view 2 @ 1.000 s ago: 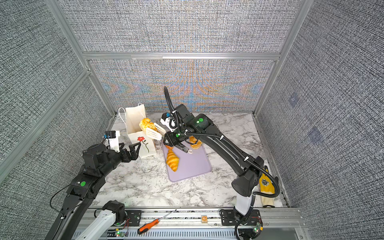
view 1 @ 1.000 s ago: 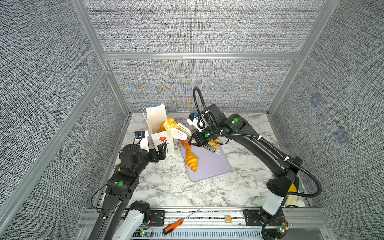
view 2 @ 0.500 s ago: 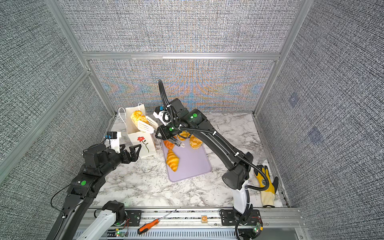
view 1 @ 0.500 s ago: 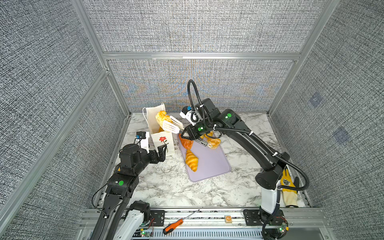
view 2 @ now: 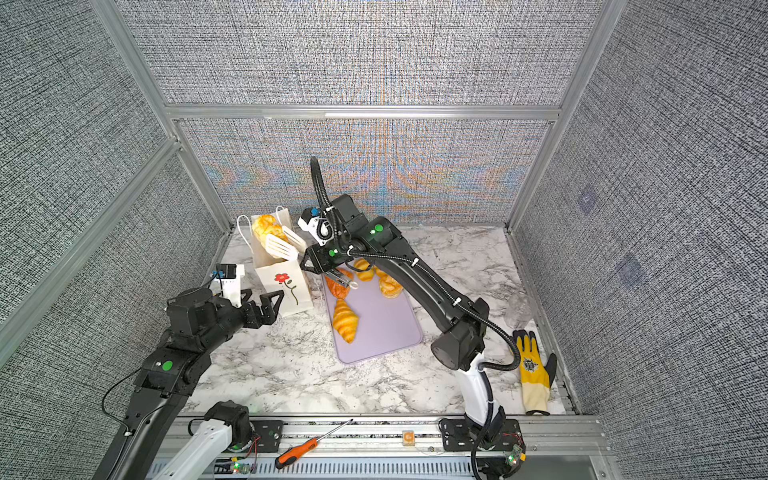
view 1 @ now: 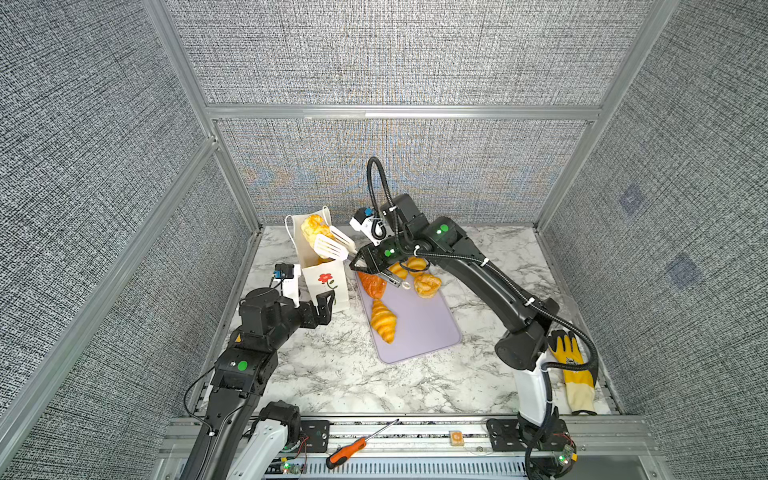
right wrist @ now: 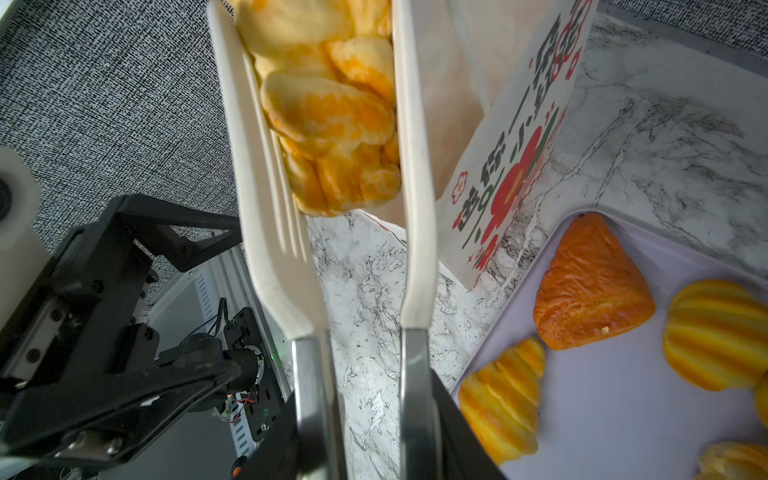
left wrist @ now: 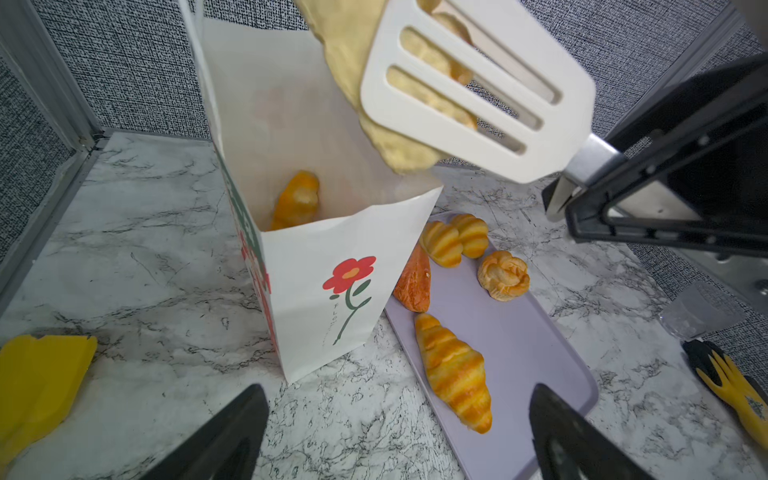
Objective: Place the fake bread into the paper bag
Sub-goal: 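Lower the pastry into the bag opening and open the tongs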
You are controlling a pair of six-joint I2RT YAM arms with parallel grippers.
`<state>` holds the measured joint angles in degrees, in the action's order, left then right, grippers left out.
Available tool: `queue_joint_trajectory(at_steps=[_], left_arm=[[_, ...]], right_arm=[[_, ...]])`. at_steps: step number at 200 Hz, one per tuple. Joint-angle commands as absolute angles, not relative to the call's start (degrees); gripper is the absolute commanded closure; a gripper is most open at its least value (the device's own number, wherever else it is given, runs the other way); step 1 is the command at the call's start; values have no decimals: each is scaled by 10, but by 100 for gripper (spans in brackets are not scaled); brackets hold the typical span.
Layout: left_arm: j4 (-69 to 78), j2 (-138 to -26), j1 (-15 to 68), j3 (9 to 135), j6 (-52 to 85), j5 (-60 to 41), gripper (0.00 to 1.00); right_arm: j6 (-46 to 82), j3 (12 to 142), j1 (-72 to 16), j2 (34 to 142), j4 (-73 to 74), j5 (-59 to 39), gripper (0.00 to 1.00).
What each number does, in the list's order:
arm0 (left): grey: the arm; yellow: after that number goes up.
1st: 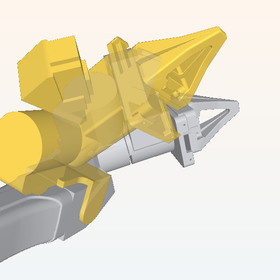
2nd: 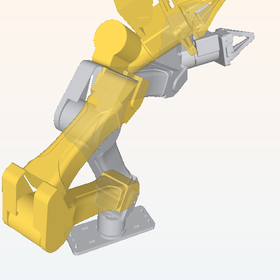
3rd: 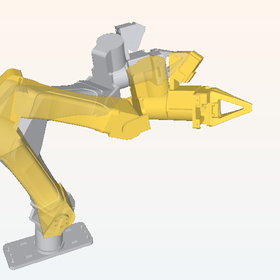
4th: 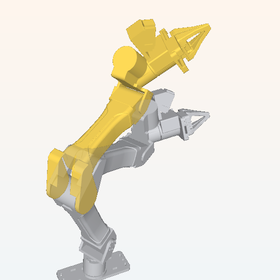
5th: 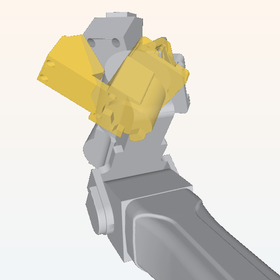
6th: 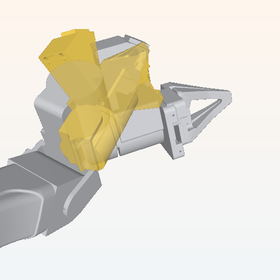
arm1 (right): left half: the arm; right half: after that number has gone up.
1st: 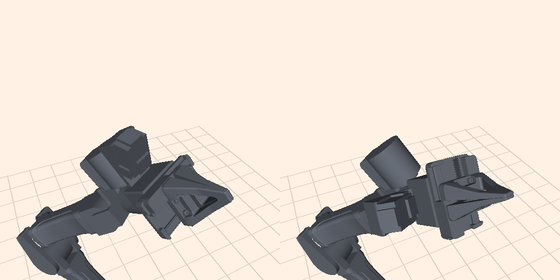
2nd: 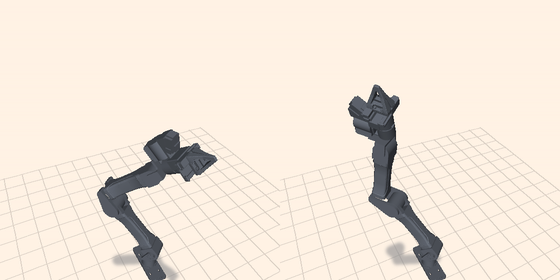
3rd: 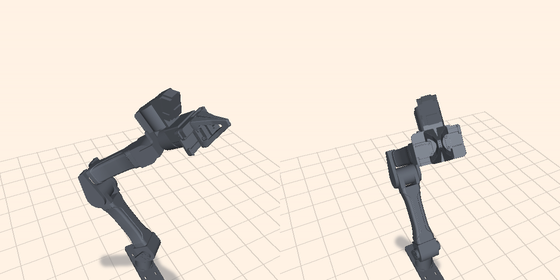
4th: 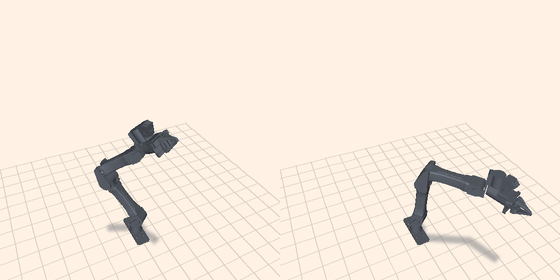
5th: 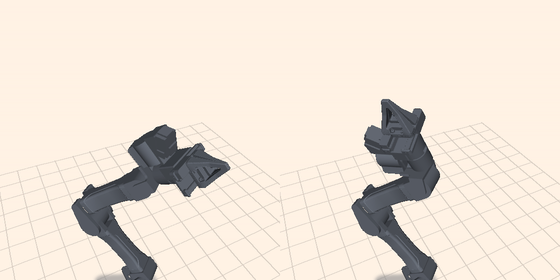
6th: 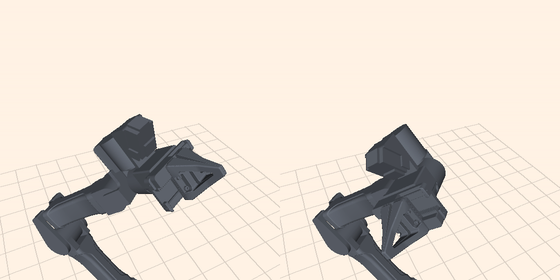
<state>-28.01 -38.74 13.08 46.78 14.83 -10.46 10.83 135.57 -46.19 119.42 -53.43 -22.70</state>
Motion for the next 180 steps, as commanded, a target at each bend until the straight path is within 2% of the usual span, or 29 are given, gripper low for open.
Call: queue_joint_trajectory(at_steps=[1, 54, 107, 180], left_arm=[[-275, -385, 131, 468, 139, -105, 1], [-268, -389, 131, 467, 142, -111, 1], [-271, -392, 131, 469, 142, -107, 1], [-281, -410, 131, 485, 140, -97, 1]], right_arm=[[116, 1364, -462, 1200, -510, -234, 61], [118, 1376, -462, 1219, -509, -222, 61], [115, 1383, -462, 1224, -524, -206, 49], [111, 1393, -462, 1218, -536, -194, 44]])
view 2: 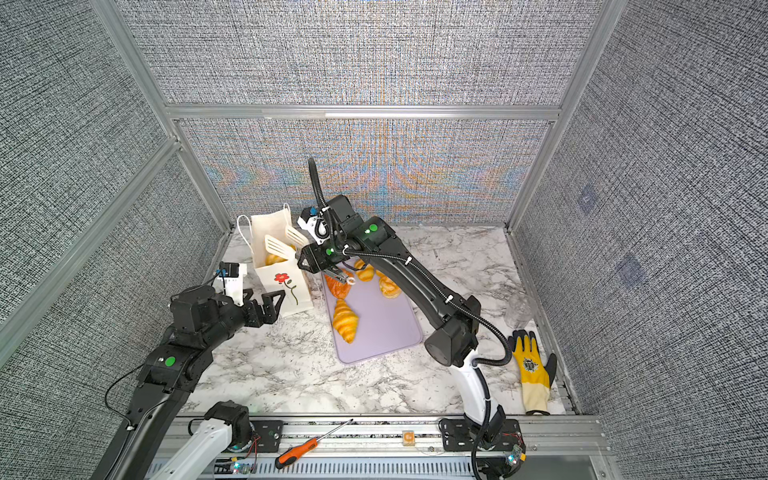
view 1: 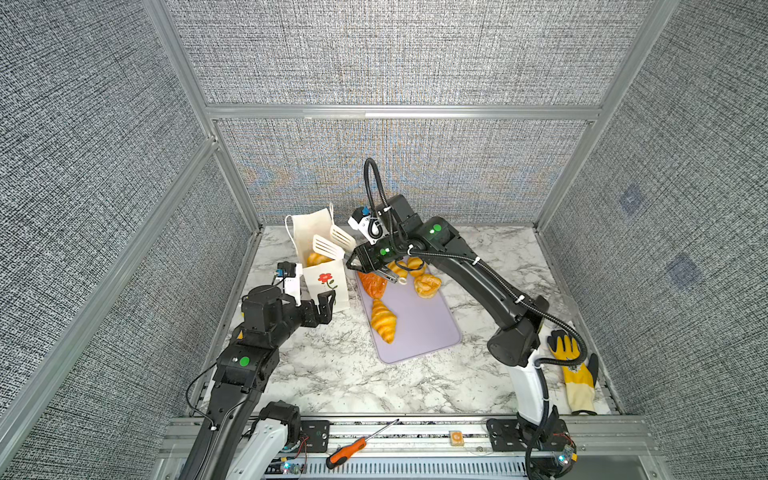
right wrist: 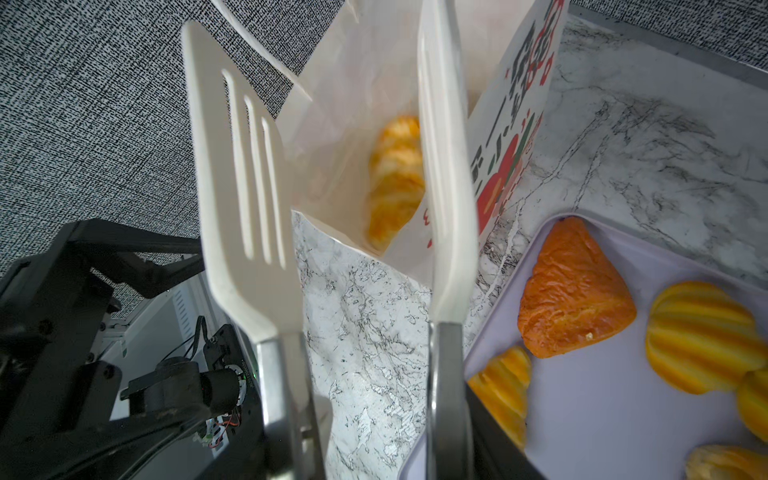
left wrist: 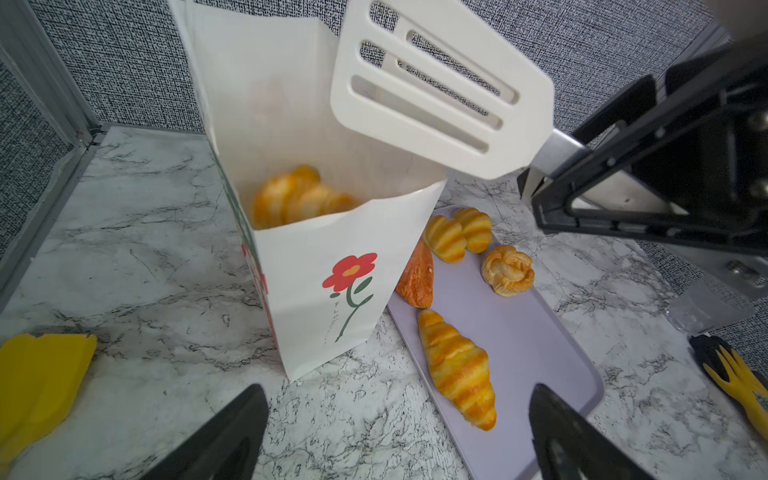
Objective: Place the fake bread into the paper bag
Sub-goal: 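Lower the pastry into the bag opening and open the tongs, then move the open tongs back over the tray with the right gripper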
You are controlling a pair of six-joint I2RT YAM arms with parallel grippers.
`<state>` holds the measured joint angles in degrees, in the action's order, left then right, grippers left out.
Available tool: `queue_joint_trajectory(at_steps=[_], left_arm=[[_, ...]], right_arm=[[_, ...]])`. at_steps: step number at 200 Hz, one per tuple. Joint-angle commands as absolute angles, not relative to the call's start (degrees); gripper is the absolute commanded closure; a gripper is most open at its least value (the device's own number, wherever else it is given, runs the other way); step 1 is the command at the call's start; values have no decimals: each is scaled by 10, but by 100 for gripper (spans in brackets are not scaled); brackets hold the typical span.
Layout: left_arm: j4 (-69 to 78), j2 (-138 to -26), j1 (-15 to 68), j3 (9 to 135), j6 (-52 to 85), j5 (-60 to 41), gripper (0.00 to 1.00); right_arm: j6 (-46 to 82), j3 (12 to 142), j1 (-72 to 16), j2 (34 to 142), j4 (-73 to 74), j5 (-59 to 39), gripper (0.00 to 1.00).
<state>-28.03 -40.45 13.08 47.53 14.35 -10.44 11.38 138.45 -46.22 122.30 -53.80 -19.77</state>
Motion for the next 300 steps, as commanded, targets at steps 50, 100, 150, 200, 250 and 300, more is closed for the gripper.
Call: queue_joint_trajectory(at_steps=[50, 100, 150, 200, 250, 300], left_arm=[[-278, -414, 131, 490, 136, -109, 1], [-266, -420, 131, 484, 135, -158, 1], [-266, -412, 133, 486, 144, -168, 1], [-251, -401, 139, 461, 161, -182, 1], [-246, -403, 161, 455, 169, -173, 1], [-237, -408, 197, 444, 178, -156, 1]], right_arm=[[101, 1392, -466, 1202, -546, -190, 44], [89, 1352, -468, 1157, -547, -188, 44], [86, 1262, -469, 1089, -543, -158, 45], [100, 1141, -469, 1003, -516, -125, 45], [114, 1047, -469, 964, -509, -99, 45], [127, 971, -468, 943, -505, -83, 45]])
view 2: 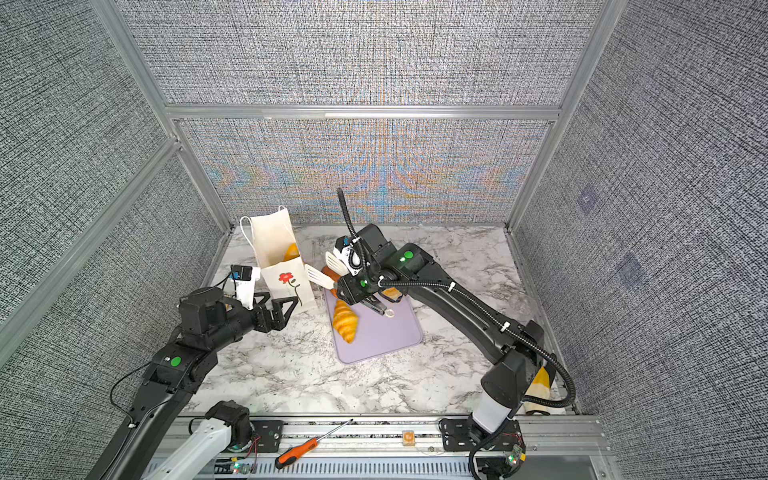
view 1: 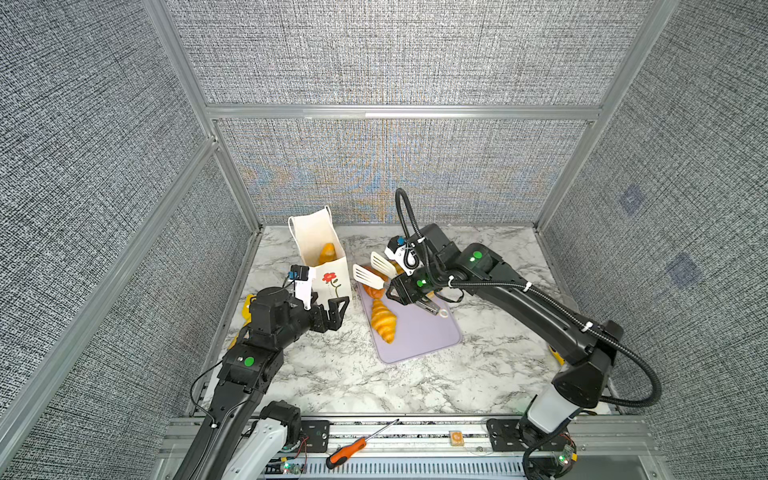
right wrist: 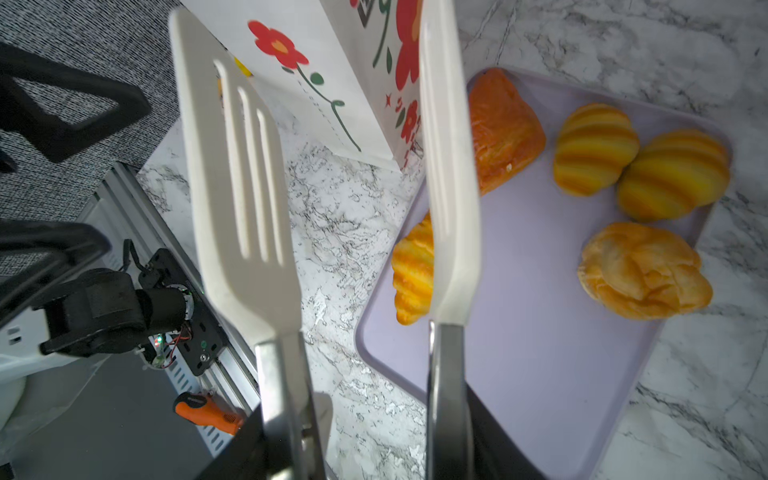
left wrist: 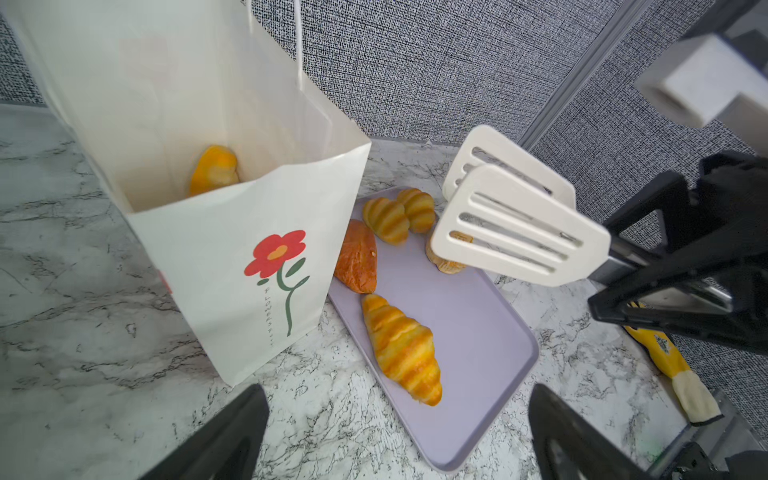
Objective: Place the fake bread into the paper bag
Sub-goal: 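Move the open tongs back over the tray with the right gripper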
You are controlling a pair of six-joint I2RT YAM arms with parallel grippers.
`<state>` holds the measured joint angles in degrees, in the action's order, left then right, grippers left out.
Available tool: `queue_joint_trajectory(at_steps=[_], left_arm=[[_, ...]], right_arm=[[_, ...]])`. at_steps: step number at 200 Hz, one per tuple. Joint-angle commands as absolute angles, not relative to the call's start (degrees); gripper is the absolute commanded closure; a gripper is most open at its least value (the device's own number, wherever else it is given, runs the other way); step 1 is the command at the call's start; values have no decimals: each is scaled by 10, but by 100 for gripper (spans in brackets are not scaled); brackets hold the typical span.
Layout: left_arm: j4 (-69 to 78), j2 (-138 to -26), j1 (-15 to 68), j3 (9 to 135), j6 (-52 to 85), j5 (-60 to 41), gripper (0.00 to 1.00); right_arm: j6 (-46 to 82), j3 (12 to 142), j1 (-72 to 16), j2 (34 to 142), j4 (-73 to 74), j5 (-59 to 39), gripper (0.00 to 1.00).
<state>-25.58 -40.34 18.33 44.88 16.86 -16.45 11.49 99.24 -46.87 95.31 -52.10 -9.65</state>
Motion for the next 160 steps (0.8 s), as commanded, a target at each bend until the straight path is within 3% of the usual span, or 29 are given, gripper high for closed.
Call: queue_joint_trajectory(at_steps=[1, 160], left_arm=[[-237, -408, 198, 444, 179, -156, 1], [-205, -410, 233, 393, 203, -137, 1]], right_arm=[[127, 970, -468, 943, -505, -83, 45], [211, 818, -526, 983, -539, -21, 45]])
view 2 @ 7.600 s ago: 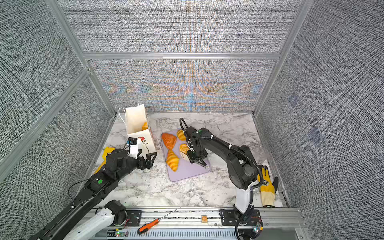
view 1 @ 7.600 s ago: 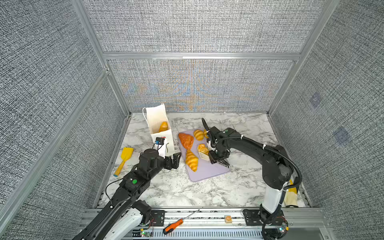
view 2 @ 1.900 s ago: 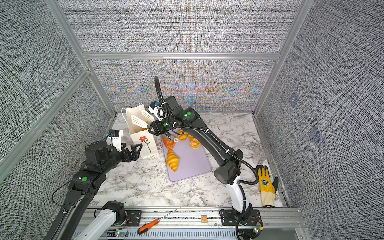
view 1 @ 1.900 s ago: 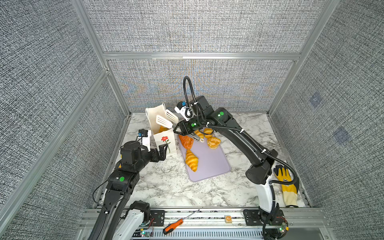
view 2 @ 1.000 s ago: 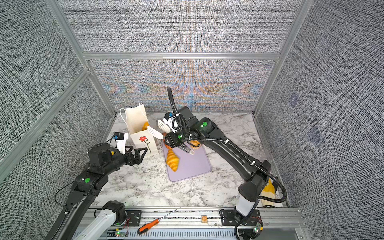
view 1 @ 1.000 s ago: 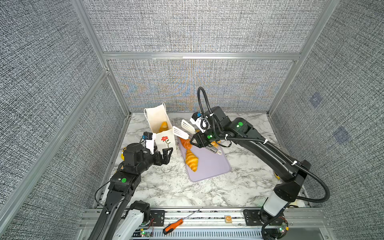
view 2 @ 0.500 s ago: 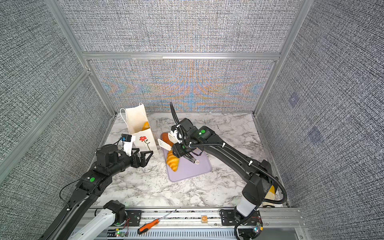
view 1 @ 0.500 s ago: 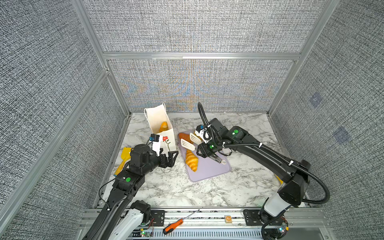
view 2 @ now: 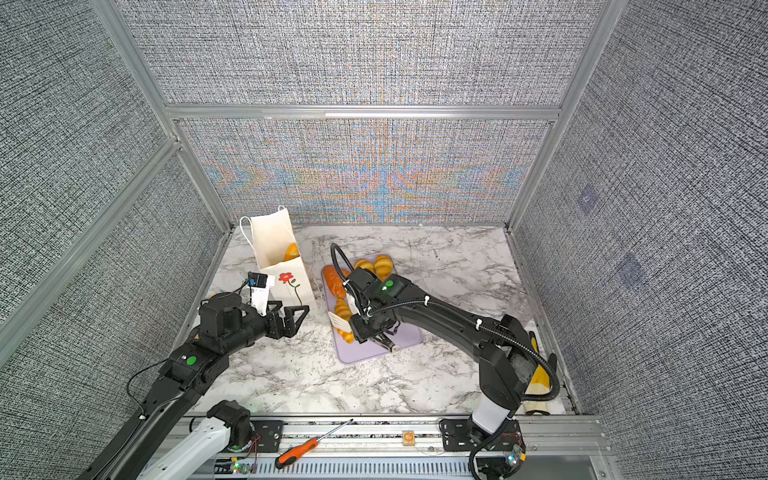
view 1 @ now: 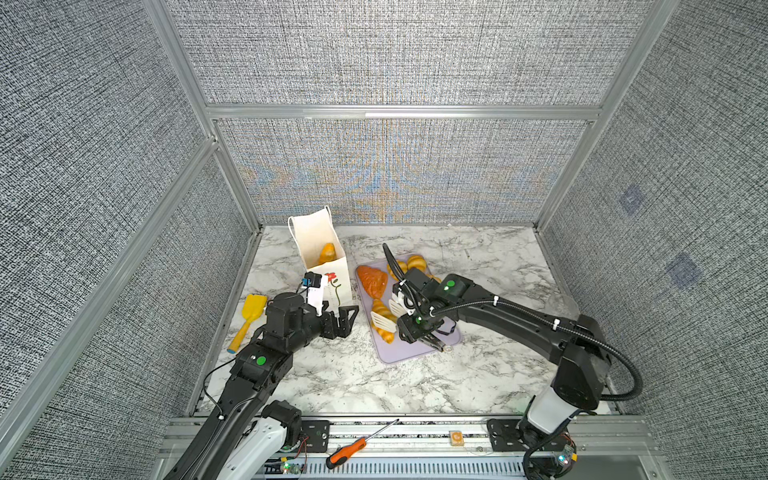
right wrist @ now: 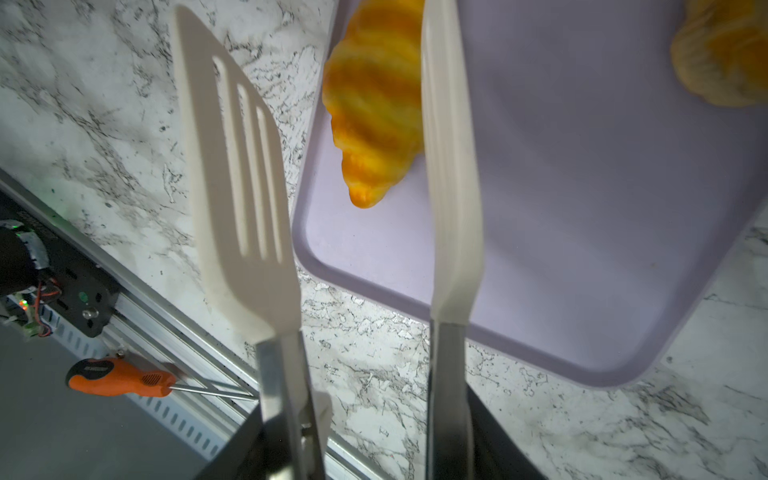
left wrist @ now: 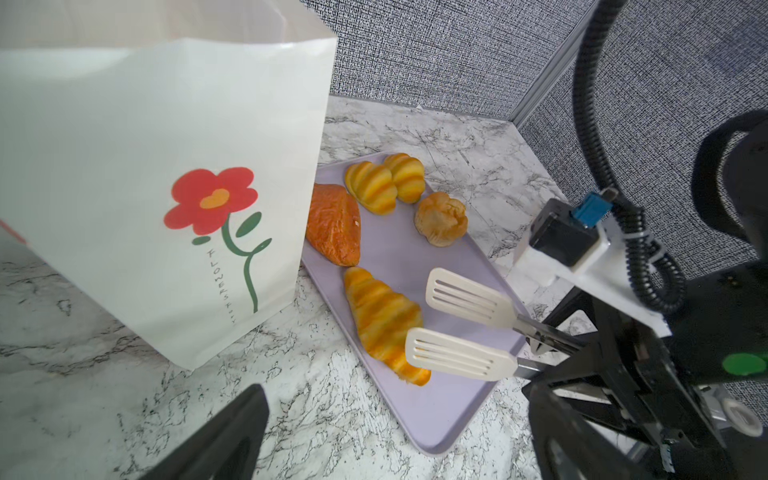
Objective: Place the fake bread into the paper bag
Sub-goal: 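Move the open tongs back over the tray with the right gripper, then lower the tongs onto the striped croissant nearest the robot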
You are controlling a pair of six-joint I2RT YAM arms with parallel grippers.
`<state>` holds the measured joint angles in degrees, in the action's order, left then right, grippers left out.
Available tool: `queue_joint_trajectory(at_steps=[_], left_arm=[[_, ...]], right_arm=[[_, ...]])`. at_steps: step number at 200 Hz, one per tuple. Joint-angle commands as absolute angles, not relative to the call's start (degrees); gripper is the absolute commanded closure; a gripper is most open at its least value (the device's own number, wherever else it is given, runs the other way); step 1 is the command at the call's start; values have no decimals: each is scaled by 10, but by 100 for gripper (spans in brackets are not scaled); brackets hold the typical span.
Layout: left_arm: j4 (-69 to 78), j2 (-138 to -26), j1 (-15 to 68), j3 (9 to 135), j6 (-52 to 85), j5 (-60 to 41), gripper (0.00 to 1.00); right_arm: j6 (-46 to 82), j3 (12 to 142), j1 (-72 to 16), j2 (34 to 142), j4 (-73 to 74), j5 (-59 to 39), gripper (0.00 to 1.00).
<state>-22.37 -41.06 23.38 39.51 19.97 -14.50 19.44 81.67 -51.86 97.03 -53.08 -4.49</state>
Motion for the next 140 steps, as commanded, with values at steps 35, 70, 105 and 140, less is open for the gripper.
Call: queue_joint_trajectory(at_steps=[35, 70, 105, 140], left_arm=[[-211, -407, 234, 394, 201, -133, 1], [-215, -405, 234, 395, 202, -130, 1], [-213, -406, 234, 395, 201, -130, 1], [-212, -410, 235, 398, 201, -132, 1]], right_arm=[[209, 830, -529, 1012, -546, -2, 45], [204, 842, -529, 1034, -568, 29, 45], [197, 836, -520, 1034, -578, 49, 45], [185, 824, -504, 1020, -577, 50, 45]])
